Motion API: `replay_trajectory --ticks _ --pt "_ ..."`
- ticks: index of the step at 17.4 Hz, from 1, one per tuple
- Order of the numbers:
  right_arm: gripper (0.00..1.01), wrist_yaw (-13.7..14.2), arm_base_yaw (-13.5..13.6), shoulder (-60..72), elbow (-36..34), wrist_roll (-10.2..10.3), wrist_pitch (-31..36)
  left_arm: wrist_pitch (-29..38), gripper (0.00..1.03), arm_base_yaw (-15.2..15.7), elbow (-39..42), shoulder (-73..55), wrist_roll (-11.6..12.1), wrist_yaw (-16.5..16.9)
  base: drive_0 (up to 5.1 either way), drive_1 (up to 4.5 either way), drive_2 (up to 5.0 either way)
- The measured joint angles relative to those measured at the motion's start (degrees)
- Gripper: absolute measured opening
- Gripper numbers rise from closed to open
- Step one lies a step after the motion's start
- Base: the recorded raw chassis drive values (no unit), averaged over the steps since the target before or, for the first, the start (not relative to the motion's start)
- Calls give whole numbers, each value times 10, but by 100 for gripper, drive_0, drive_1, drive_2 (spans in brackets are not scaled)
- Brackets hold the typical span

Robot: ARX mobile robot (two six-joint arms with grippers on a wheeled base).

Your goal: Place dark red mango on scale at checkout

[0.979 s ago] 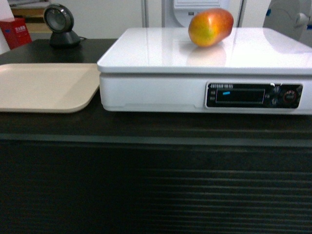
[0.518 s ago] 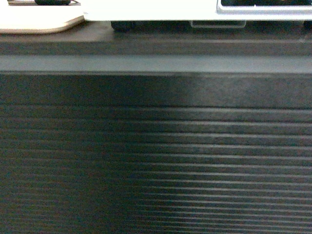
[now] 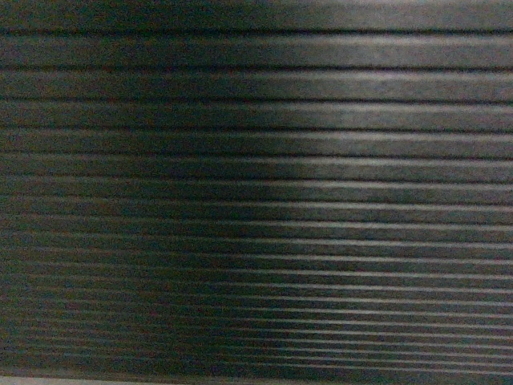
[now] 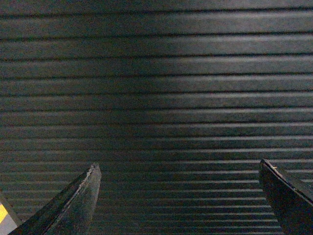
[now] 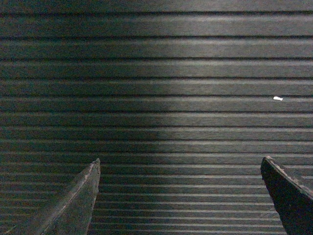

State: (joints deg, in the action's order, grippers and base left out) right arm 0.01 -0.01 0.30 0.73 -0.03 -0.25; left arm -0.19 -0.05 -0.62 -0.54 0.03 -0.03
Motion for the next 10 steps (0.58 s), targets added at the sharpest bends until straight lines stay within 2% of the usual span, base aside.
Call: replay_trajectory --ticks 10 --pt "98 0 0 0 0 0 0 -1 98 0 0 0 0 0 0 0 0"
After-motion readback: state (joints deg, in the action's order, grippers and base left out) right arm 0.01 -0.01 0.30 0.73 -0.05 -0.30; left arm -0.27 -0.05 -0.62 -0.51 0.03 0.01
